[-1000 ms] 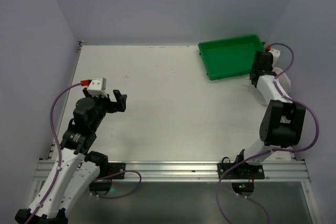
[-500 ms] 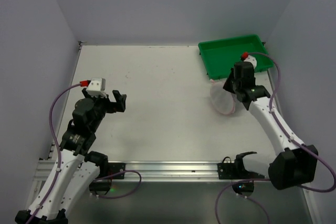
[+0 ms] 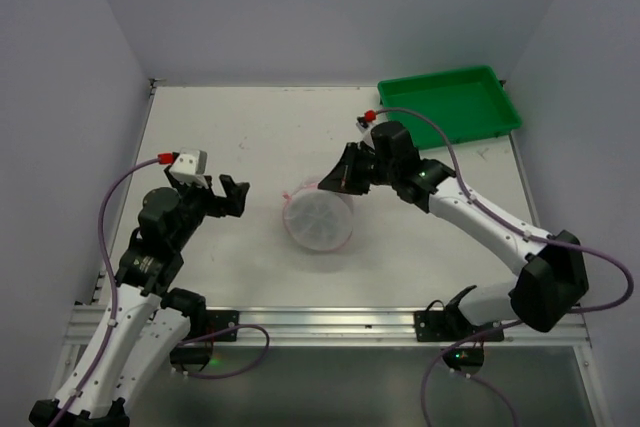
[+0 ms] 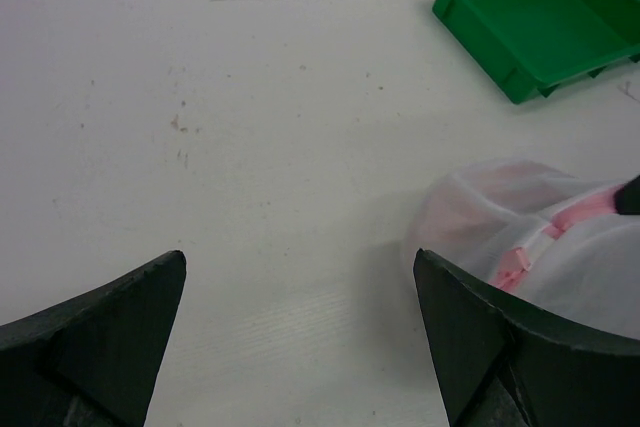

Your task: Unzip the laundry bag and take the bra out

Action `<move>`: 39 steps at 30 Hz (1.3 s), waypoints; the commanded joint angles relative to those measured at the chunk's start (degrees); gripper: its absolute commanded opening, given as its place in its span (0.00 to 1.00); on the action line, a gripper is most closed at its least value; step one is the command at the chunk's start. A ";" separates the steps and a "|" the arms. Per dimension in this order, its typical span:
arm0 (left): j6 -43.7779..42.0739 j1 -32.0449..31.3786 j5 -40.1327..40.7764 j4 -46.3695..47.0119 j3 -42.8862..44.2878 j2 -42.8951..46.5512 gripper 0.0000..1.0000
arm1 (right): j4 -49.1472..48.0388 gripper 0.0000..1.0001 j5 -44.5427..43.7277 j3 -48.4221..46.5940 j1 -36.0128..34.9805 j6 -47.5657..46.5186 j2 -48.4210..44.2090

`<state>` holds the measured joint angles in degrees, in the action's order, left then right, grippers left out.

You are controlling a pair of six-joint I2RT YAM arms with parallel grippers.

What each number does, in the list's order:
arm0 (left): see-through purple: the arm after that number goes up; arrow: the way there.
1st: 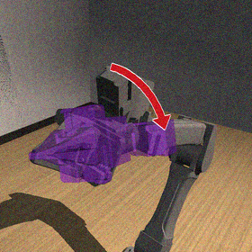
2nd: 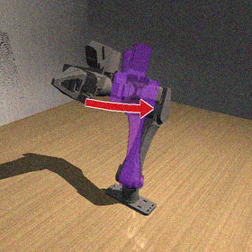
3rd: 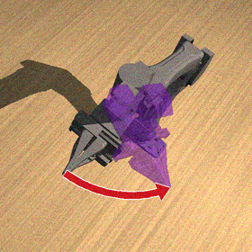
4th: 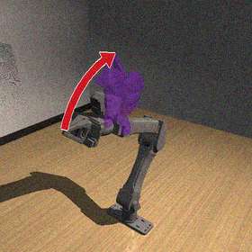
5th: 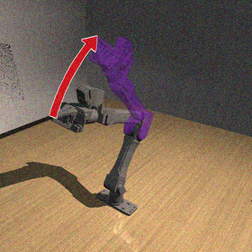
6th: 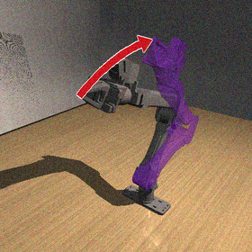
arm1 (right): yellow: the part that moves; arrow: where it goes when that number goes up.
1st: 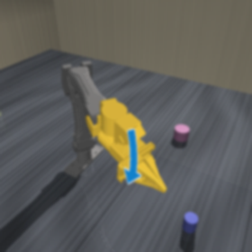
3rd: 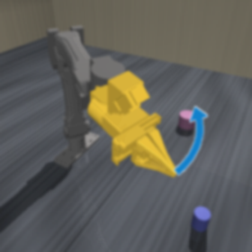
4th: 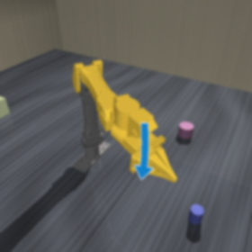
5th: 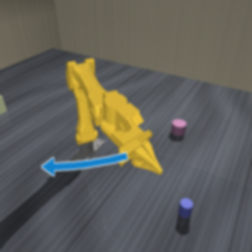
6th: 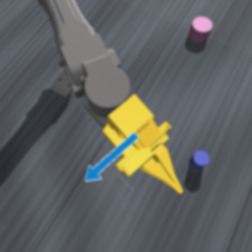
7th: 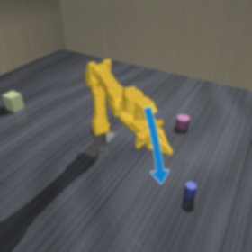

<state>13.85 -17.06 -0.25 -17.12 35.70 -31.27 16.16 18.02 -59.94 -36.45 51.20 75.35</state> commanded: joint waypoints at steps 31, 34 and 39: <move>1.61 -0.43 -23.12 4.82 20.97 -34.45 1.00 | -8.75 0.96 -11.52 15.25 -3.54 -0.94 -8.19; 3.64 -0.52 -27.86 5.08 24.05 -40.26 1.00 | -15.08 0.94 -9.41 21.07 -5.30 3.37 -8.65; 4.43 -3.06 -29.82 4.91 24.42 -45.72 1.00 | -20.99 0.93 -5.98 22.59 -7.06 6.01 -3.11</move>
<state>16.56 -18.06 -26.63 -12.84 58.48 -75.59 6.04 10.09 -36.95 -42.85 52.58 70.59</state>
